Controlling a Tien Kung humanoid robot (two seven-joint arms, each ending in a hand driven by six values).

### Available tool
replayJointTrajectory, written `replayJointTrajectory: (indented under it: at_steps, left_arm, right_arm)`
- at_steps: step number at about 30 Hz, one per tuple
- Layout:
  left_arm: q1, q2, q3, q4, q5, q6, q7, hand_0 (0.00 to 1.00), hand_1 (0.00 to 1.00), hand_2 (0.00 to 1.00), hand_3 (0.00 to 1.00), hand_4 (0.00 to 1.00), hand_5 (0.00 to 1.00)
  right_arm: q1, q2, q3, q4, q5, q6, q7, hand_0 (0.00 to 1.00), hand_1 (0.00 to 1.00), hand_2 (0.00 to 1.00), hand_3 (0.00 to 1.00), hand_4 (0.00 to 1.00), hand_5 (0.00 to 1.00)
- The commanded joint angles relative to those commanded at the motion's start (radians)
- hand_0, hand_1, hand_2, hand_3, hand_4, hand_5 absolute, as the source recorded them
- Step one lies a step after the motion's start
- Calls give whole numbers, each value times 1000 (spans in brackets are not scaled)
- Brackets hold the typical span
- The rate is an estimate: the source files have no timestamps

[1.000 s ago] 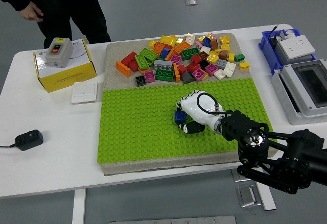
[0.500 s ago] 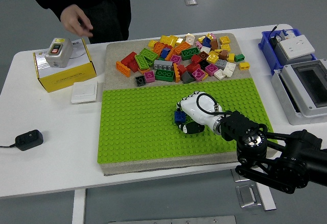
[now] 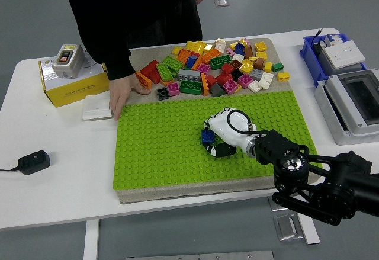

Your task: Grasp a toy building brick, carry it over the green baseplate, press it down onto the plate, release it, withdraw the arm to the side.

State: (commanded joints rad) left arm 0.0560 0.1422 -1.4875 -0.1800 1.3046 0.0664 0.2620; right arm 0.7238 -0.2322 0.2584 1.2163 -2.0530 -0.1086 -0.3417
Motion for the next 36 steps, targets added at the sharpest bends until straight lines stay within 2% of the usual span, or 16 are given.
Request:
replayJointTrajectory:
  at_steps: [17, 18, 23, 24, 36]
  left_arm:
    - [1, 1, 1, 0, -4, 13, -17, 685, 696, 694, 744, 459, 453]
    - [1, 1, 1, 0, -4, 14, -19, 683, 696, 690, 737, 454, 449]
    - [1, 1, 0, 0, -4, 18, -25, 683, 696, 690, 737, 454, 449]
    - [1, 1, 0, 0, -4, 19, -26, 683, 695, 688, 730, 453, 448]
    - [2, 1, -2, 0, -5, 26, -35, 679, 692, 677, 720, 452, 447]
  right_arm:
    - [2, -1, 0, 1, 1, 0, 6, 808, 766, 730, 562, 452, 367]
    - [3, -2, 0, 2, 1, -1, 7, 807, 769, 735, 604, 452, 366]
    - [3, -2, -1, 5, 4, 0, 8, 807, 769, 735, 604, 452, 366]
    - [3, -2, -1, 6, 4, 1, 8, 809, 773, 805, 688, 454, 365]
    - [5, -5, -1, 12, 6, 4, 7, 811, 773, 815, 696, 459, 370]
